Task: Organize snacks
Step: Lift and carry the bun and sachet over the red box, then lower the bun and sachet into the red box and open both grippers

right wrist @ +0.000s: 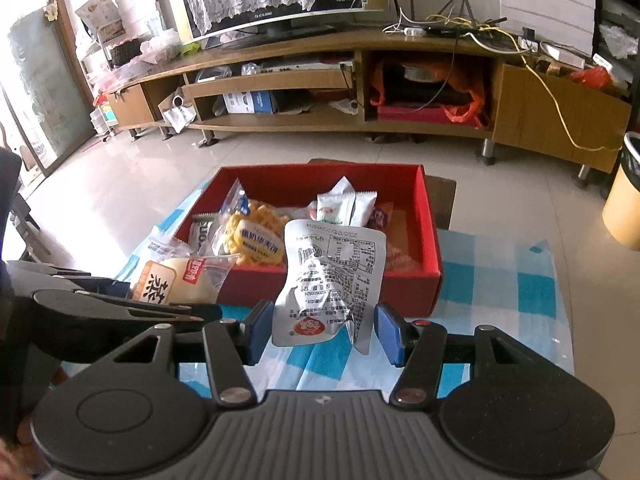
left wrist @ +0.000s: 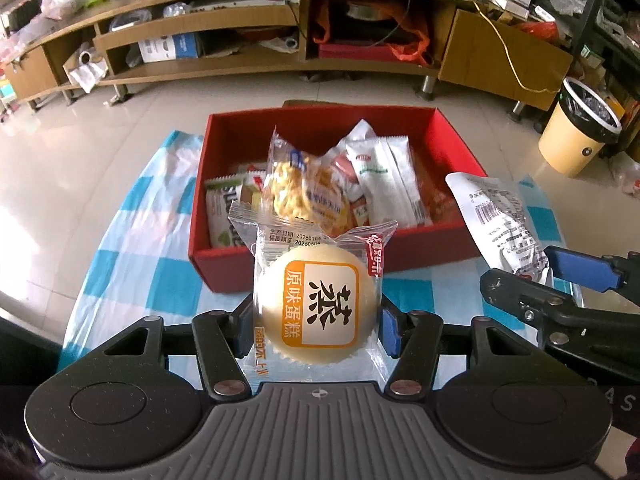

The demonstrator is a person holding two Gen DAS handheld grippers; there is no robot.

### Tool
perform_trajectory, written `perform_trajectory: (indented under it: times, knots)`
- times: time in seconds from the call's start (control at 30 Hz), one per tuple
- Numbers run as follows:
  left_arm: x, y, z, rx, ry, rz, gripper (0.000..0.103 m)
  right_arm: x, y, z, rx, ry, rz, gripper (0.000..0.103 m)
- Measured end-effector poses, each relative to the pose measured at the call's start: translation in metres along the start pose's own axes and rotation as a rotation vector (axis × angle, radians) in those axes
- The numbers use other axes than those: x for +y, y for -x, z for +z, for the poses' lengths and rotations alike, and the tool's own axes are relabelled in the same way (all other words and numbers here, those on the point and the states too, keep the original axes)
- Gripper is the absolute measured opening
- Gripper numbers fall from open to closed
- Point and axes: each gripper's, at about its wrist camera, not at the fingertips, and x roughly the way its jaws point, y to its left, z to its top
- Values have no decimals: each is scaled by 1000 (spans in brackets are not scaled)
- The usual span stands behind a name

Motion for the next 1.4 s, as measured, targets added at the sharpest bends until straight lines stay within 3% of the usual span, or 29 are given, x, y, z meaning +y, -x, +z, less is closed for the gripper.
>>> perform_trajectory:
  times: [0.77,1.4]
  knots:
    - [2,-13,43,-43,33,20,65,-3,-26,34,-15,33,-23,53]
    - [4,-46,76,-46,33,87,65,-11,-70,65,8,35,-41,53]
